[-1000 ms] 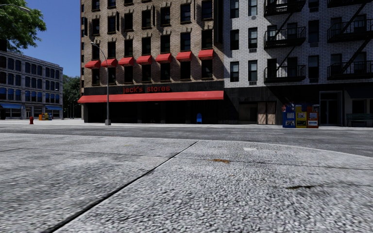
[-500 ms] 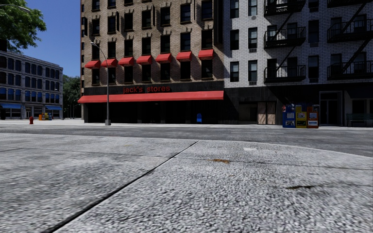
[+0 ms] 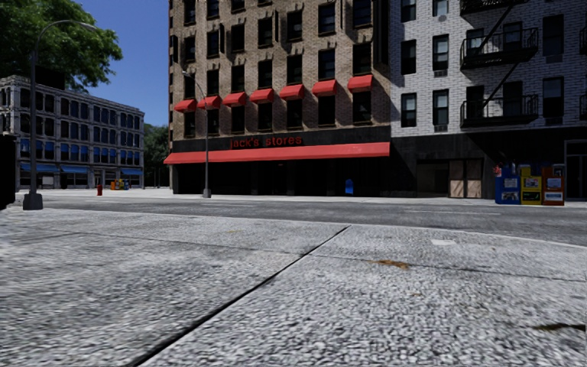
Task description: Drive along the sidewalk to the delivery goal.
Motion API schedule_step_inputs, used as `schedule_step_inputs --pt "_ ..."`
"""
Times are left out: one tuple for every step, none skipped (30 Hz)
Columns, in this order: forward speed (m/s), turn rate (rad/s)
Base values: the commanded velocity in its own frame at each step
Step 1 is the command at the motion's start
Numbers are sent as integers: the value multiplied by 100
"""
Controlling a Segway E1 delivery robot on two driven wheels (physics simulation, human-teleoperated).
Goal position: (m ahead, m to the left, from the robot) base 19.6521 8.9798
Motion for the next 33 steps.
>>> schedule_step_inputs --pt "98 58" --pt "98 60" --pt "98 60" --pt "98 60" --pt "97 60" --pt "96 60" --pt "95 60" --pt "95 60" --pt "95 60" --pt "94 60" --pt "94 60" --pt "94 60" --pt "94 60" --pt "94 60" --pt "93 60" --pt "93 60" --pt "93 60" --pt "93 60" --pt "93 60" --pt "93 60" --pt "93 60" --pt "93 60" --pt "93 60" --pt "93 60" --pt "93 60" --pt "93 60" --pt "95 60" --pt "96 60" --pt "96 60" --pt "96 60" --pt "96 60" --pt "96 60" --pt "96 60"
